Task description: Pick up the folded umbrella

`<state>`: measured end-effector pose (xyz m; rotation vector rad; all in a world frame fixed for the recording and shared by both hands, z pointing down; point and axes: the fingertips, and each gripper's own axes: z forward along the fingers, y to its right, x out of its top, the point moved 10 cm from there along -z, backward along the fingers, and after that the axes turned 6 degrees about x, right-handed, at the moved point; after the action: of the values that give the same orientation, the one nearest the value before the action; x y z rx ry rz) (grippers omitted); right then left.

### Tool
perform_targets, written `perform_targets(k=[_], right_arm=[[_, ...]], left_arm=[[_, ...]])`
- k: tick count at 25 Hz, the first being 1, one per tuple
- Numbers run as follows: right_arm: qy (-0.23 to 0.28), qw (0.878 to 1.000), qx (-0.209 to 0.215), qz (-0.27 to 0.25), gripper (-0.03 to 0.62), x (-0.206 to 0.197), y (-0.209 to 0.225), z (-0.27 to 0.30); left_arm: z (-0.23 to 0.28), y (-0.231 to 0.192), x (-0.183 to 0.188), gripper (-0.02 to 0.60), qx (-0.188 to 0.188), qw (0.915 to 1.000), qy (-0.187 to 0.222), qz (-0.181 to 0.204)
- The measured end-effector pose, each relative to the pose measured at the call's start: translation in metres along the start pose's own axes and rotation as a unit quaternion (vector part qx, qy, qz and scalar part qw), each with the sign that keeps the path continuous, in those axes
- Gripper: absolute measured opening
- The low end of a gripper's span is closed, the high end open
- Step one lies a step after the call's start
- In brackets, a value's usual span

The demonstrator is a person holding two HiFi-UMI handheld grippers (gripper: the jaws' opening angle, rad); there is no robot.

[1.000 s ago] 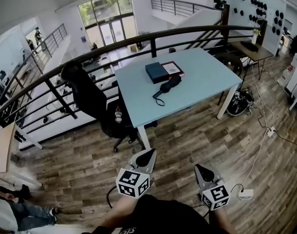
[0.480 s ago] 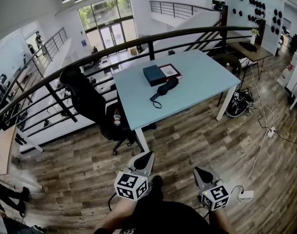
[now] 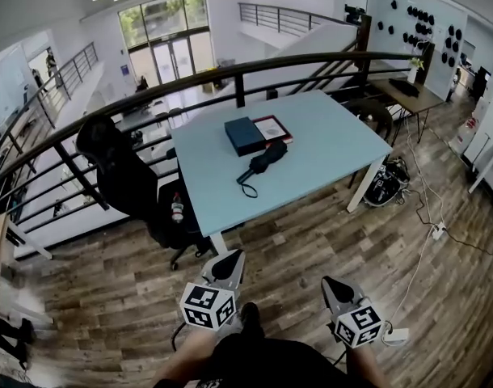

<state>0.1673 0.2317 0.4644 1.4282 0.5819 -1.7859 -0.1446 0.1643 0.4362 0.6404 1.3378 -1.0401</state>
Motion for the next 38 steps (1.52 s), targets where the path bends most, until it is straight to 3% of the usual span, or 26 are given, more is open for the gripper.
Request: perform_targets(k=[13, 21, 29, 38], right_arm=[[-0.039, 0.998, 0.052, 0.005, 0.000, 0.060, 0.042, 0.174], [-0.064, 0.995, 0.070, 0.013, 0.000, 0.073, 0.046, 0.244], [-0.067, 0.994, 0.084, 0.028, 0.000, 0.078, 0.073, 0.284], [-0.062, 0.992, 0.091, 0.053, 0.000, 0.086, 0.166, 0.325]], left_arm=[[0.113, -0.130, 0.029, 0.005, -0.001, 0.9990, -0.031, -0.030], [0.146, -0.190, 0.037, 0.005, -0.004, 0.9985, -0.043, -0.035], [0.179, -0.210, 0.032, 0.005, 0.002, 0.9973, -0.056, -0.048], [0.273, -0.206, 0.046, 0.005, 0.008, 0.9978, -0.055, -0.036]])
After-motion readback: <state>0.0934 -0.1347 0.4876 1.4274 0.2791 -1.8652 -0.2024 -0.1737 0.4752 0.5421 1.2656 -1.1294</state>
